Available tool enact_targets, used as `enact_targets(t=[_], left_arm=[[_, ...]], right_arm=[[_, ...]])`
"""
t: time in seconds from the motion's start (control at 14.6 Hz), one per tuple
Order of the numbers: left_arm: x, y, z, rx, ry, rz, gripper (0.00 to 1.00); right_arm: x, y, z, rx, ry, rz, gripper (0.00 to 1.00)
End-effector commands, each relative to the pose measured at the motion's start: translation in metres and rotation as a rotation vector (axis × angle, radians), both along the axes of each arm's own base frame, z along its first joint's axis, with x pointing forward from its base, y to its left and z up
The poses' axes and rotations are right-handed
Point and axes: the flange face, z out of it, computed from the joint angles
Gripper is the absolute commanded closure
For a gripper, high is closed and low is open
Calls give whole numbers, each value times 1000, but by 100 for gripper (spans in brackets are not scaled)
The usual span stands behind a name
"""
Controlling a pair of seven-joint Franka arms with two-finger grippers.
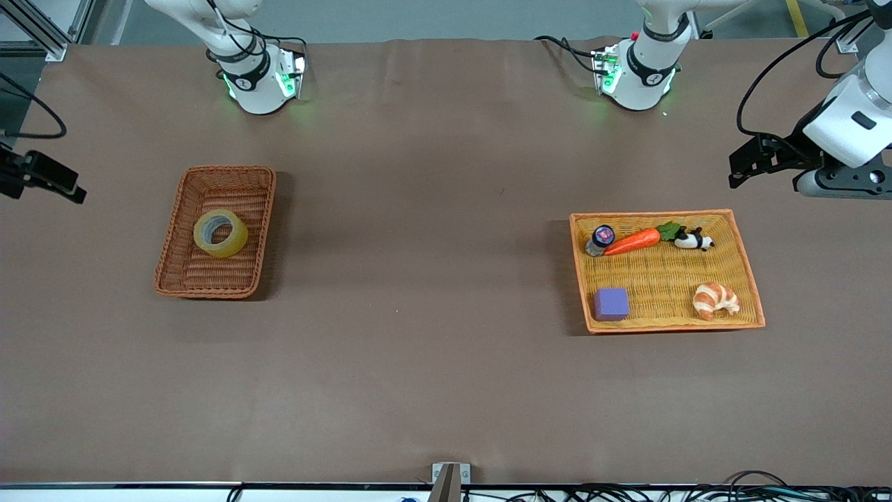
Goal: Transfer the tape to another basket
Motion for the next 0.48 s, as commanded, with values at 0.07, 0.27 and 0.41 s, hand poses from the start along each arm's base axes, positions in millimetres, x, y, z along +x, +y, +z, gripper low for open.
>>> enact_targets(t=[0.07,0.27,0.41], left_arm=[[0,2,5,-4,4,-3,0],[0,2,5,-4,4,-2,0],[0,3,5,-4,4,-2,0]], right_arm=[[-9,-3,-7,28,1,-29,0],[-8,-4,-8,29,5,-29,0],[-10,-5,-9,29,11,-20,0]])
